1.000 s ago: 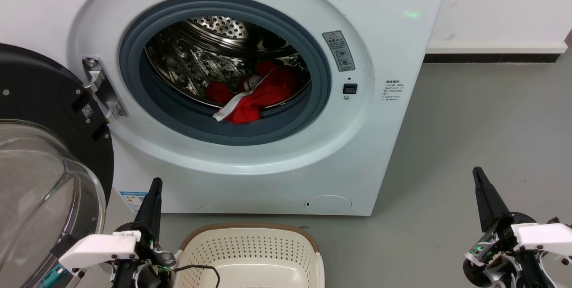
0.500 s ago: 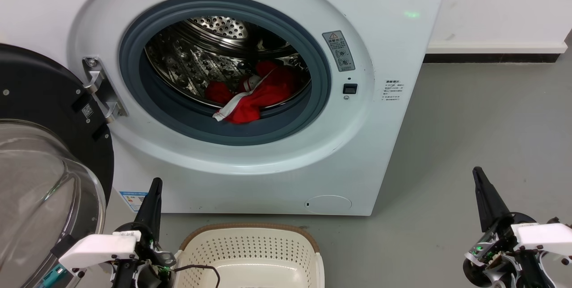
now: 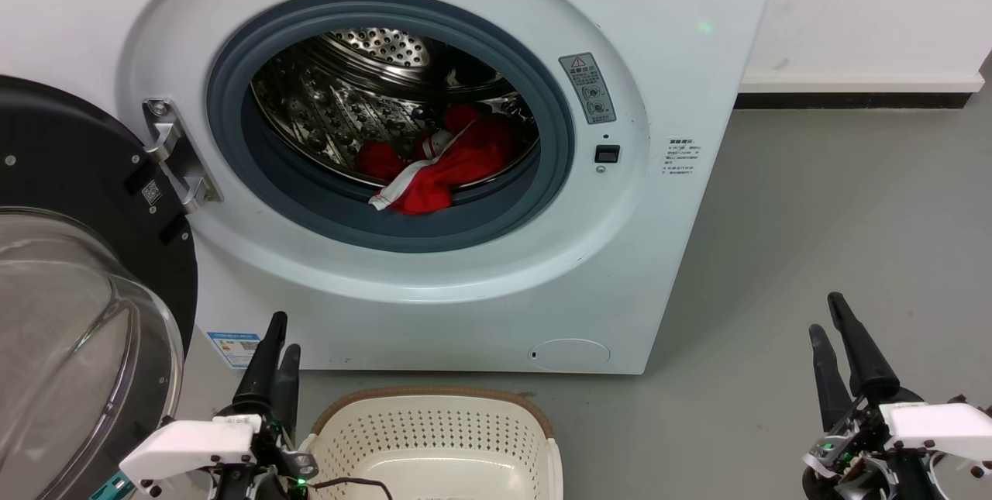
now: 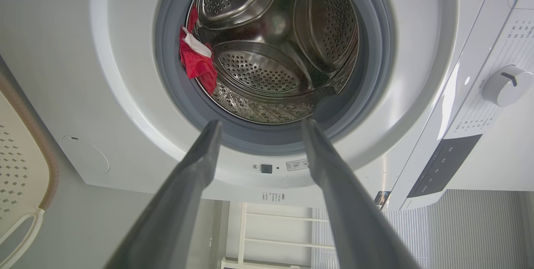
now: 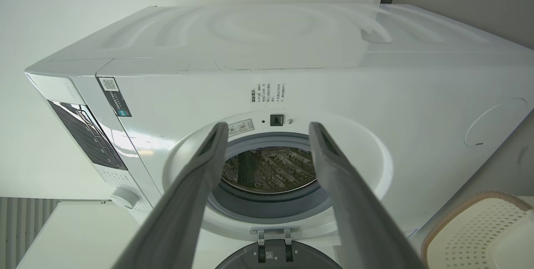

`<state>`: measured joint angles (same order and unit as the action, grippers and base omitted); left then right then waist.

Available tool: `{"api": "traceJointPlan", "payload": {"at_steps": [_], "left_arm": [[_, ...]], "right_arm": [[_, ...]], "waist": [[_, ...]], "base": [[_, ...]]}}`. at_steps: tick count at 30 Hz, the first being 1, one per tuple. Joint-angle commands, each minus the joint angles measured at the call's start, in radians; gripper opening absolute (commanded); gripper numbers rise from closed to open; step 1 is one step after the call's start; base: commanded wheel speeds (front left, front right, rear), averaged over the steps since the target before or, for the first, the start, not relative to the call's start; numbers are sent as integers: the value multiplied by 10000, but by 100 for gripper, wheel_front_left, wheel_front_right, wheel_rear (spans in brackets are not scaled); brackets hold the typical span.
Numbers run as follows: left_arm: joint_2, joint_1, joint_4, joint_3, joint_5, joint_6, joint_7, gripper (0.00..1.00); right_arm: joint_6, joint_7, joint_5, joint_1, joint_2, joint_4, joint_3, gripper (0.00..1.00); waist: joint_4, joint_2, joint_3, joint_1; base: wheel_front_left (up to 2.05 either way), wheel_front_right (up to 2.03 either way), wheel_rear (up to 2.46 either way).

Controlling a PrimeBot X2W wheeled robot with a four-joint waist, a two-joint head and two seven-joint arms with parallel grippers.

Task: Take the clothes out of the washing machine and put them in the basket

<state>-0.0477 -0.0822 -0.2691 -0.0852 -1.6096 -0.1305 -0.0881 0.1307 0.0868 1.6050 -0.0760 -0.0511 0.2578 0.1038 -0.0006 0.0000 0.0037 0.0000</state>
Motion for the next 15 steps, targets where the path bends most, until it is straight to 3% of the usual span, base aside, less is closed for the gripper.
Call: {"api": "traceJointPlan", "payload": {"at_steps": [1, 8, 15], "left_arm": [[-24, -300, 196, 100, 49, -2, 93, 100], [-26, -433, 236, 311, 478, -2, 436, 100], [-27, -547, 378, 404, 1744, -2, 745, 100]], "right_arm": [[0, -87, -114, -171, -5, -241, -37, 100], [0, -425, -572, -123, -4, -381, -54, 100], [0, -735, -1588, -78, -3, -587, -27, 100]], "waist": [[-2, 0, 1, 0], [-7, 0, 5, 0], [-9, 0, 13, 0]], "base": [[0, 0, 0], [0, 0, 0], [0, 0, 0]]}}
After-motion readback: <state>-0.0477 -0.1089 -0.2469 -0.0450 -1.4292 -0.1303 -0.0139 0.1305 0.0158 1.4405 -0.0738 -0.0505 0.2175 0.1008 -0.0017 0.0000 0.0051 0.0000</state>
